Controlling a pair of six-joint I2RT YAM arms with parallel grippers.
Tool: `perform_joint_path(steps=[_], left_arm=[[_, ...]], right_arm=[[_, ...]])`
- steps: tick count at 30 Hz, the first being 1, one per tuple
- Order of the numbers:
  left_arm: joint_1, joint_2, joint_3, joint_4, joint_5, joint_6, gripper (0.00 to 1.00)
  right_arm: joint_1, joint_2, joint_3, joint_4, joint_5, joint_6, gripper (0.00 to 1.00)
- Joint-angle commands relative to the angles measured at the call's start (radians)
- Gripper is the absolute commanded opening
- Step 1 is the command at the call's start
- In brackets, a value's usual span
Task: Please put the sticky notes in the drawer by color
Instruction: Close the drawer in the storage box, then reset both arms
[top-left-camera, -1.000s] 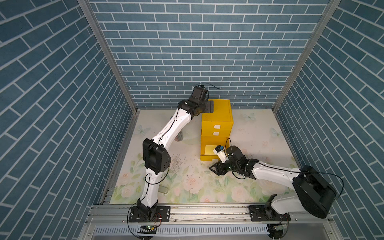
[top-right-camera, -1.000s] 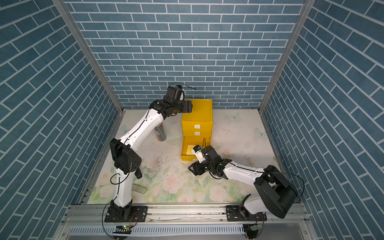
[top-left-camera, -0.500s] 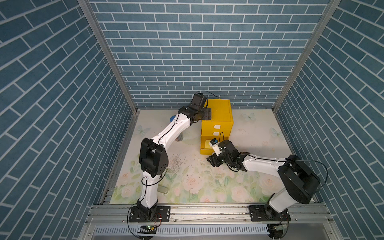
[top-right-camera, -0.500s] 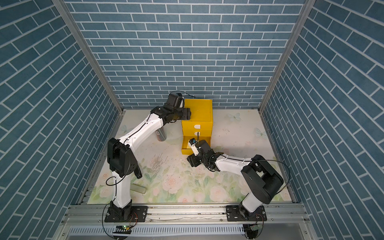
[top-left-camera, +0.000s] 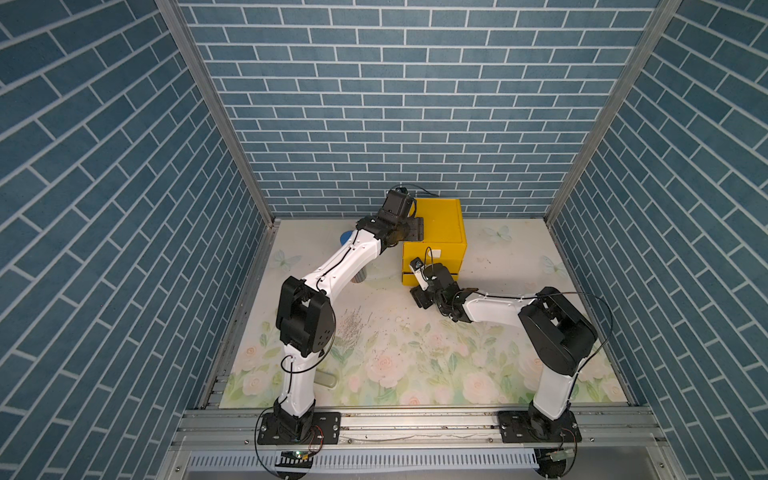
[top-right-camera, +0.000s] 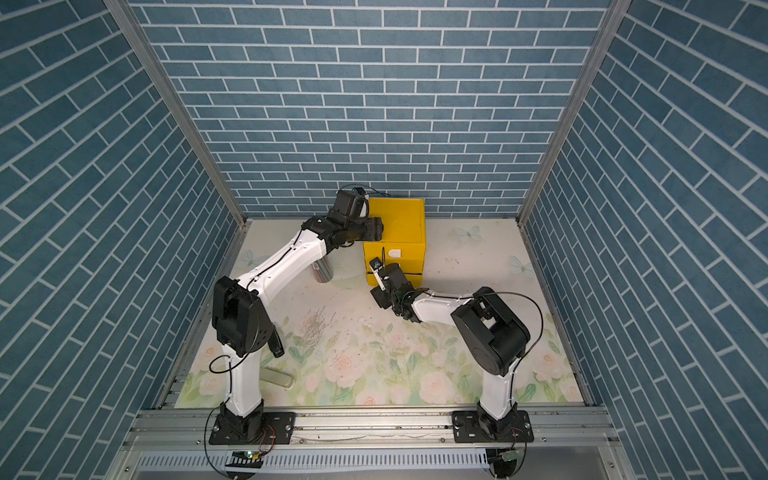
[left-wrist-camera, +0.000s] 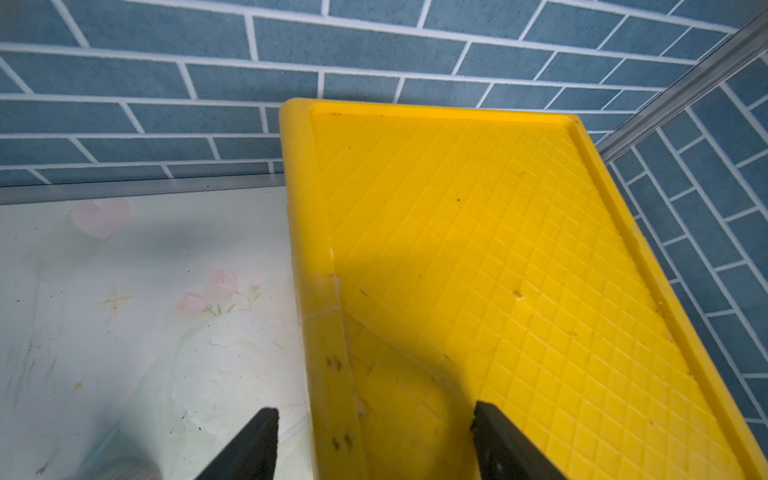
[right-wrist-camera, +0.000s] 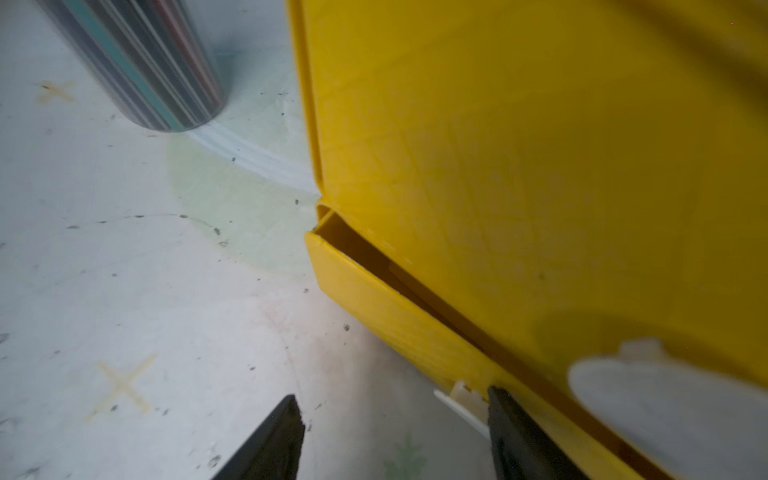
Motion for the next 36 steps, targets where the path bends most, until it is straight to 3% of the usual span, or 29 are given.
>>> perform_joint_path(steps=[1,6,11,15,17,21,25,27,29,33,36], left_arm=[[-0.01,-0.011,-0.036,-0.075,0.012,0.02,0.78],[-0.01,-0.017,-0.028,-0.074,0.017,0.021,0.78],[-0.01,-0.041,0.023,-0.096,0.018,0.023,0.8],[-0.012,-0.122,0.05,-0.086,-0.009,0.035,0.92],[-0.009,-0.212,-0.006,-0.007,-0.057,0.064,0.98],[0.0,-0.476,-0.222,0.182,-0.231,0.124,0.99],[0.021,-0.767,-0.579,0.437,-0.36,0.322,1.0],[0.061,-0.924,-0.794,0.582,-0.424,0.347,1.0],[0.139,-1.029,-0.986,0.68,-0.36,0.352,1.0],[0.185,-1.079,-1.243,0.814,-0.392,0.361,1.0],[0.185,-1.107,-1.399,0.968,-0.44,0.387,1.0]], right_arm=[[-0.01,0.057,0.013,0.02,0.119,-0.044,0.73],[0.009,0.079,0.005,0.098,0.23,-0.074,0.75],[0.014,0.048,0.003,0.114,0.191,-0.025,0.77],[0.02,-0.164,-0.122,0.214,0.062,0.024,0.8],[0.019,-0.319,-0.209,0.312,0.005,0.015,0.85],[0.017,-0.619,-0.348,0.388,0.002,-0.104,1.0],[-0.041,-0.83,-0.371,0.273,0.031,-0.159,0.99],[-0.1,-0.914,-0.411,0.245,0.044,-0.19,0.99],[-0.171,-0.976,-0.505,0.32,0.07,-0.196,0.99],[-0.307,-1.021,-0.793,0.65,-0.004,-0.266,0.99],[-0.399,-0.957,-0.822,0.626,-0.049,-0.218,0.99]])
